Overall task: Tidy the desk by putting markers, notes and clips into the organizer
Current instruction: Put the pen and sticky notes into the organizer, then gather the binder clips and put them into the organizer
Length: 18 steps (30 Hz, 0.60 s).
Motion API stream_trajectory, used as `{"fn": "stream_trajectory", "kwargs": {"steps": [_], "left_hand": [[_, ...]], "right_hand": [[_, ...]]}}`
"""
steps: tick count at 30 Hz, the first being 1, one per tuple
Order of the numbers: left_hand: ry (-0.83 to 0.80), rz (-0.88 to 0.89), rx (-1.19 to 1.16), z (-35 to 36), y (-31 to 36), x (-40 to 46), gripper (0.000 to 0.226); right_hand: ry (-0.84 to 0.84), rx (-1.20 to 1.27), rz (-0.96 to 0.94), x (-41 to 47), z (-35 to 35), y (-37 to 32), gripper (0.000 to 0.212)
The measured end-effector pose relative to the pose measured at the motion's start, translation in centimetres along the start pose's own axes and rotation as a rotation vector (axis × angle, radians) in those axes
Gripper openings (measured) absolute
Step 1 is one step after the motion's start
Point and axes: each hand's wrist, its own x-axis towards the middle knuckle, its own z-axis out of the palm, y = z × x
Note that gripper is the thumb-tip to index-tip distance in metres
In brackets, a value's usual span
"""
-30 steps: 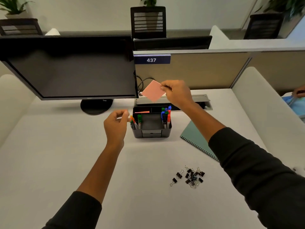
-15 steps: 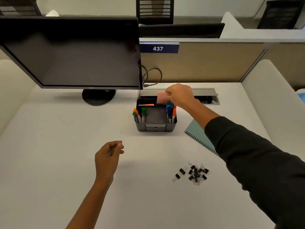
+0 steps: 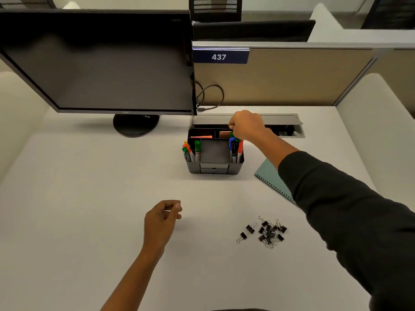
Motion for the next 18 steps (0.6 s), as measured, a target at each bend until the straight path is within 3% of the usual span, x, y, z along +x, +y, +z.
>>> {"fn": "stream_trajectory", "kwargs": {"steps": [4, 8, 14, 18], "left_hand": [[-0.06, -0.056, -0.011, 3.2, 1.0, 0.6, 0.007], [-0.092, -0.243, -0.172, 7.1, 2.6, 2.7, 0.011], [-0.11, -0.455, -0.417, 11.9, 3.8, 6.0, 0.017], [-0.088, -0.519, -0.546, 13.6, 4.0, 7.0, 0.024]], "right_hand": [[0.063, 0.067, 0.028, -1.0, -0.8, 0.9, 0.015], [0.204, 0.248, 0.053, -4.4, -2.0, 2.3, 0.025], [0.394, 0.601, 0.143, -14.1, 0.6, 5.3, 0.024], [0.402, 0.673, 0.192, -21.6, 3.4, 6.5, 0.014]]}}
